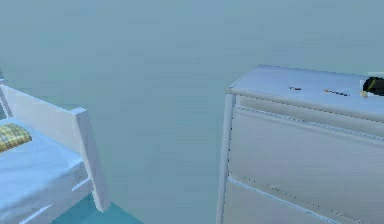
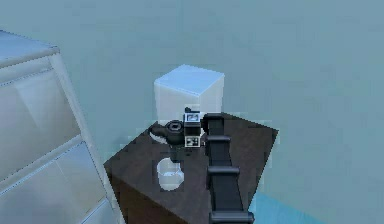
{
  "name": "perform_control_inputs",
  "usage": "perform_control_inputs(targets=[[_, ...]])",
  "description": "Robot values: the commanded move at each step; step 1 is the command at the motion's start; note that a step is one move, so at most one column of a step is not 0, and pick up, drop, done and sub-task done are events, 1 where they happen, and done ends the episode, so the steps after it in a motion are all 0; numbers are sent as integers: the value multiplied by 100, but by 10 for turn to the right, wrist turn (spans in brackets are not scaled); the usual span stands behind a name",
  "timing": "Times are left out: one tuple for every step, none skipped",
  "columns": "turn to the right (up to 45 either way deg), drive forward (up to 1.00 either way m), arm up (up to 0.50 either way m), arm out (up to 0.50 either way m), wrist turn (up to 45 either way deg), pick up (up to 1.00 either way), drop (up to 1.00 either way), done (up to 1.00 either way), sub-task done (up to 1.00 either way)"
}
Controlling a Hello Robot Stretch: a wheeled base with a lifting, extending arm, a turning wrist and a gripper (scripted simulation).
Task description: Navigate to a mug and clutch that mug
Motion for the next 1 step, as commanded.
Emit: perform_control_inputs(targets=[[0,0,-30,0,0,0,0,0,0]])
